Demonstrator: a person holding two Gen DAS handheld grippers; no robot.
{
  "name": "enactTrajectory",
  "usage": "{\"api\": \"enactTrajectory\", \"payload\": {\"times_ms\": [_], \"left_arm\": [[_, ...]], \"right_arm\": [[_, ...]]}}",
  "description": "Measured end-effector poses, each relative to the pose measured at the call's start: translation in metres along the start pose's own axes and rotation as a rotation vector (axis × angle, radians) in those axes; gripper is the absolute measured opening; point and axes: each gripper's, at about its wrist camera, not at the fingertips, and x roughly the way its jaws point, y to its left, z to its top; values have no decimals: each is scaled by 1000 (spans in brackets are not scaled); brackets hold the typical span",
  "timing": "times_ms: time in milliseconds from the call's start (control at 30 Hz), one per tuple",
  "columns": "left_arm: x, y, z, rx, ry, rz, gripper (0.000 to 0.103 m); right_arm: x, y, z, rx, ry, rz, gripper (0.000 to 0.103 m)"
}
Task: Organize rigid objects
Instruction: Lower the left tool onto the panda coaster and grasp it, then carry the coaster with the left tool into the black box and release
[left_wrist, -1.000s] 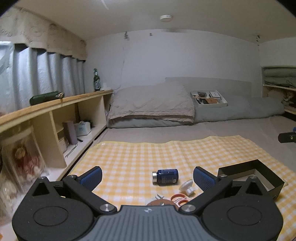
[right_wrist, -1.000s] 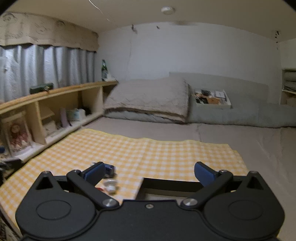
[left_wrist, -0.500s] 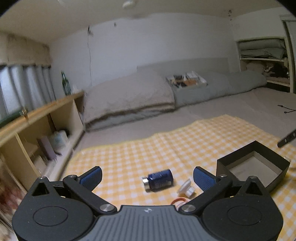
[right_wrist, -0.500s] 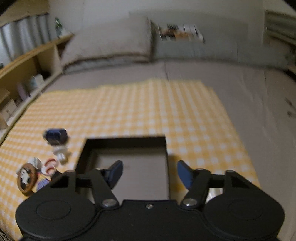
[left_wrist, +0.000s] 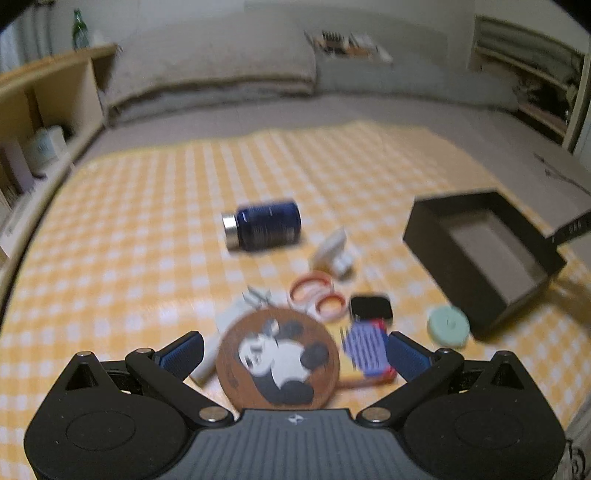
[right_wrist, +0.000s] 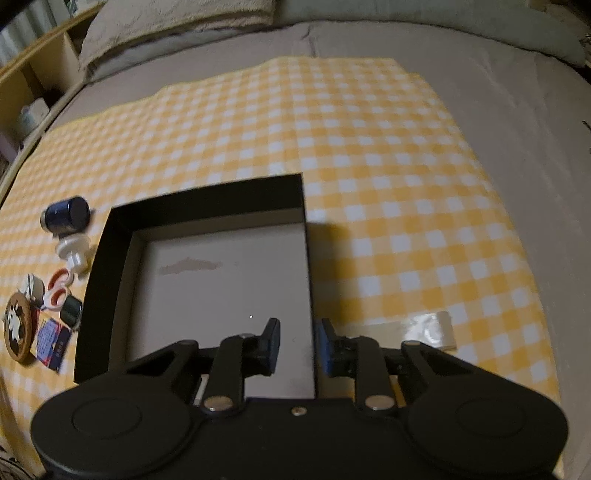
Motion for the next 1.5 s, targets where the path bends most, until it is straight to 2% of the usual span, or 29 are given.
{"api": "enactTrajectory", "payload": {"times_ms": [167, 233, 467, 600, 733, 867, 1067, 1333, 1500], "left_arm": [[29, 0, -13, 9, 103, -24, 103], [39, 0, -16, 9, 135, -22, 103], [65, -3, -14, 4, 195, -1, 103], [78, 6, -11, -80, 245, 30, 103], [89, 17, -9, -193, 287, 26, 97], [94, 23, -10, -265, 315, 6, 97], [90, 17, -7, -264, 311, 2, 97], [74, -10, 21, -292, 216, -112, 97], [65, -47, 51, -270, 149, -206, 97]], "right_arm": [[10, 12, 3, -51, 11, -72, 14], [13, 11, 3, -54, 16, -95, 7], [15, 12, 8, -52, 36, -121, 4], [16, 13, 8, -54, 35, -124, 4], [17, 13, 8, -62, 35, -124, 4], [15, 13, 9, -65, 38, -122, 4], [16, 14, 8, -66, 38, -122, 4], [16, 13, 9, -64, 40, -119, 4], [16, 12, 8, -75, 41, -112, 4]]}}
